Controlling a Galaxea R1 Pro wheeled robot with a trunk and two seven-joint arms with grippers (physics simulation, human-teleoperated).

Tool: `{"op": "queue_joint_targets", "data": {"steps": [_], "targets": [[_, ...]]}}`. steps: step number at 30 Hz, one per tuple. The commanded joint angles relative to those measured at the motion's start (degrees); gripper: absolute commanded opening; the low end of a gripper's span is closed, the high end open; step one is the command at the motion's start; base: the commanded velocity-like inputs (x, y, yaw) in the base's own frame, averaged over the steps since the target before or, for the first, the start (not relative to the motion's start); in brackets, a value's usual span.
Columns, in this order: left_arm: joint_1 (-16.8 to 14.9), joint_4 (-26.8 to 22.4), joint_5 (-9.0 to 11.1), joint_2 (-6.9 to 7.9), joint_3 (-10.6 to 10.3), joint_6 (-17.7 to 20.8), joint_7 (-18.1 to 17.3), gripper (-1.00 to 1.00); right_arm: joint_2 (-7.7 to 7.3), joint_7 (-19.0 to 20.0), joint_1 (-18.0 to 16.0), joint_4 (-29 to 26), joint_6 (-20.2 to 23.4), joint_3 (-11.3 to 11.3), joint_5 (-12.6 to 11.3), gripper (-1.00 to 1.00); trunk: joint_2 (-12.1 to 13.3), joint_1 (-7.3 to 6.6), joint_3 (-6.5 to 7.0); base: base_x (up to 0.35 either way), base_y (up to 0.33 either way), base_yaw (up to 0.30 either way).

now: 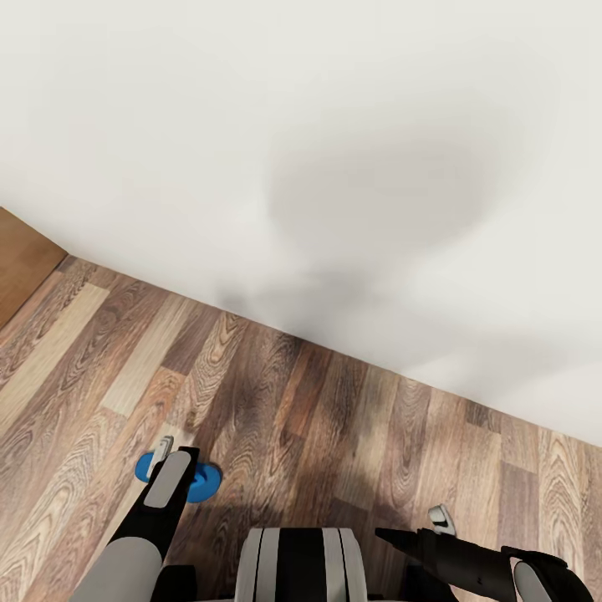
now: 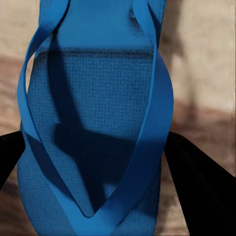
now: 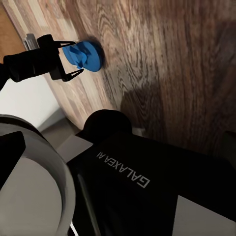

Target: In the bedroom, move the book from the bed onto either nightstand, and place the two sandals side by side next to the bed.

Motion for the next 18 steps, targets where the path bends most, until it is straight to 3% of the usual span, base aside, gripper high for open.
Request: {"op": "queue_joint_targets", "data": {"steps": [1,18], "targets": [[-0.01,-0.06,0.61,-0.04,0.08,-0.47,0.01,-1.00,0.01,0.22,-0.02,0.00,0.23,-0.05,0.09,1.00,0.00,-0.03,0.20,0.000,0.000,0.000],[-0.01,-0.06,0.52,-0.04,0.07,-0.48,0.07,-1.00,-0.03,0.22,-0.02,-0.02,0.23,-0.05,0.11,1.00,0.23,-0.47,3.97,0.000,0.000,0.000]]}}
